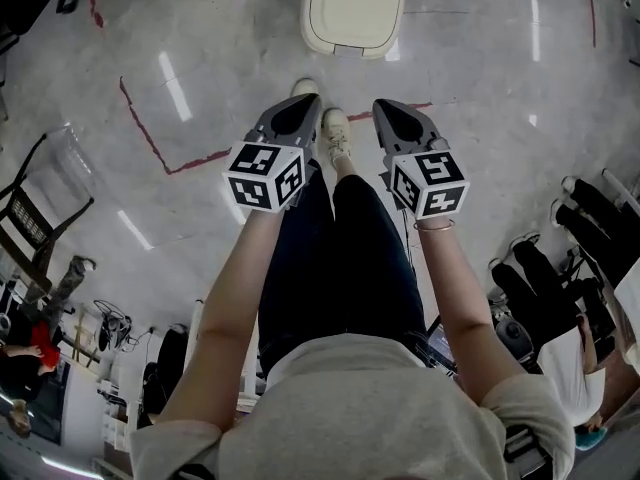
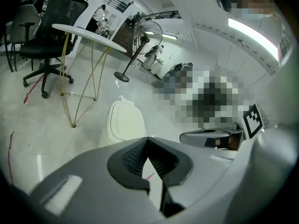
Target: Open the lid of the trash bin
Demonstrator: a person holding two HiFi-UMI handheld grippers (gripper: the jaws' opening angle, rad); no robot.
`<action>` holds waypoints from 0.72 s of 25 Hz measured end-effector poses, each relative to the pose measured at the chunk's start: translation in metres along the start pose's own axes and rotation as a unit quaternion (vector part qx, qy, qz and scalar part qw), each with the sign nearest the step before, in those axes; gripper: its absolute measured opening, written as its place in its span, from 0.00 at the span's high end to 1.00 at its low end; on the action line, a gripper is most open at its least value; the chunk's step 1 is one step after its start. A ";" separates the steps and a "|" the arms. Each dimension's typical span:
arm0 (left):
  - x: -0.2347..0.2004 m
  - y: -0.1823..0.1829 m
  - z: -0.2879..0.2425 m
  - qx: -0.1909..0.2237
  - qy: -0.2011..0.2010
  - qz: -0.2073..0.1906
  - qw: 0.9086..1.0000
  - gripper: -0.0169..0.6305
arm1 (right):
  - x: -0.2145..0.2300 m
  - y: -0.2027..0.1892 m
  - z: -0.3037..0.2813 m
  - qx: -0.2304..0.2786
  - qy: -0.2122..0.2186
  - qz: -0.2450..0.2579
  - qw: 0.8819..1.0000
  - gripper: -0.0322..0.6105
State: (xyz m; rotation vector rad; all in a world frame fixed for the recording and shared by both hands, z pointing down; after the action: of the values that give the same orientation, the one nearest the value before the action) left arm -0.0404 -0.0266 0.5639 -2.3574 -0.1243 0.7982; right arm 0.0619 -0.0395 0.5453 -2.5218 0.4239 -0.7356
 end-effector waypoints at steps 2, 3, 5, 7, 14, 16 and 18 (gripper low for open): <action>-0.013 -0.003 -0.010 0.005 0.007 0.005 1.000 0.96 | 0.006 -0.001 -0.016 -0.004 0.000 0.000 1.000 0.94; -0.019 -0.004 -0.014 0.006 0.009 0.008 1.000 0.96 | 0.008 0.000 -0.023 -0.005 0.001 0.001 1.000 0.94; -0.028 -0.009 -0.022 0.009 0.012 0.010 1.000 0.96 | 0.009 0.002 -0.037 -0.004 0.004 0.004 1.000 0.94; -0.036 -0.014 -0.030 0.013 0.015 0.011 1.000 0.96 | 0.013 0.004 -0.050 -0.003 0.001 0.008 1.000 0.94; -0.055 -0.037 -0.057 0.025 0.035 0.035 0.998 0.96 | 0.040 -0.007 -0.104 -0.011 -0.035 0.018 0.999 0.94; -0.056 -0.044 -0.064 0.022 0.034 0.039 0.998 0.96 | 0.046 -0.013 -0.115 -0.018 -0.041 0.018 0.999 0.94; -0.056 -0.048 -0.072 0.023 0.028 0.029 0.999 0.96 | 0.052 -0.018 -0.127 -0.024 -0.047 0.018 0.998 0.94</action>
State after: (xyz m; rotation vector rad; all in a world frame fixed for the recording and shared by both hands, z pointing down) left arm -0.0395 -0.0432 0.6655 -2.3471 -0.0148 0.7546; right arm 0.0344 -0.0909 0.6708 -2.5751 0.4581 -0.5963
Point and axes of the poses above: the fingertips, and each gripper's own axes: z backward along the fingers, x to its right, y out of its top, the point moved 1 cm from there along z, backward along the fingers, and after that the axes turned 7 degrees about -z, right-handed, at the moved point
